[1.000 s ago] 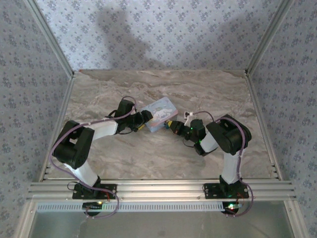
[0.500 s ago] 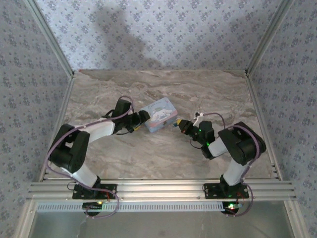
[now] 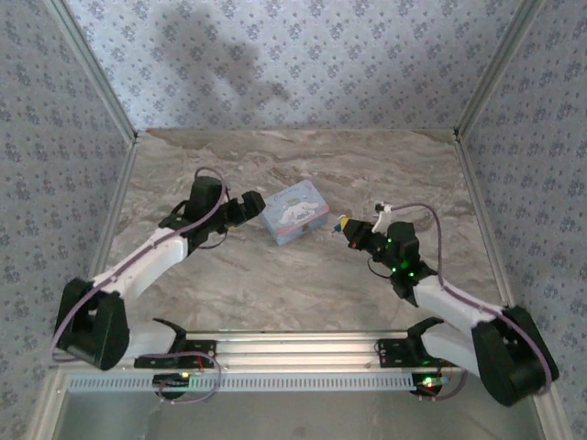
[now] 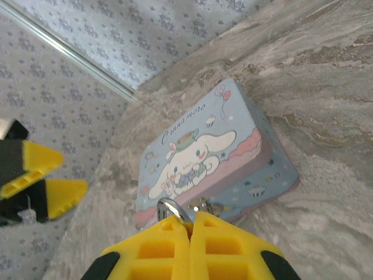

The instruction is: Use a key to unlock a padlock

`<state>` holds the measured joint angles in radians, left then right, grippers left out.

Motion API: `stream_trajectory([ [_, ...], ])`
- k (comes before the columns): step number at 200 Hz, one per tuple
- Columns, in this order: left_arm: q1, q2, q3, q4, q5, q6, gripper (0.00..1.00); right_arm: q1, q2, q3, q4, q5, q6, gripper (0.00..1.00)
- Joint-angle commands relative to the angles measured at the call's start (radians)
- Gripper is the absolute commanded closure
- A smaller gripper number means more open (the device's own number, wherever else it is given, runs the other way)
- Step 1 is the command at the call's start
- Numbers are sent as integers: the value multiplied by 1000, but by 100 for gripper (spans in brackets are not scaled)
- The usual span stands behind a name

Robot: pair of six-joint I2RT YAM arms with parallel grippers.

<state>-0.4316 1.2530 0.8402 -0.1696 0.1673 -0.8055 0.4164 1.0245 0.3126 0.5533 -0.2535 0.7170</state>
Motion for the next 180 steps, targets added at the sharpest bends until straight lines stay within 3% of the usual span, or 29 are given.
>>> stream_trajectory([
  [1, 7, -92, -50, -54, -69, 76, 4, -2, -113, 50, -323, -29, -66, 100],
  [31, 4, -211, -122, -49, -89, 108, 4, 9, -215, 93, -587, -58, -54, 100],
  [71, 4, -329, -223, -43, -125, 95, 4, 61, -238, 120, -795, -72, -57, 100],
  [108, 6, -360, -245, -70, -142, 98, 4, 130, -170, 99, -814, -45, -72, 100],
  [180, 5, -361, -241, -81, -147, 96, 4, 232, 126, 154, -737, -32, -120, 99],
])
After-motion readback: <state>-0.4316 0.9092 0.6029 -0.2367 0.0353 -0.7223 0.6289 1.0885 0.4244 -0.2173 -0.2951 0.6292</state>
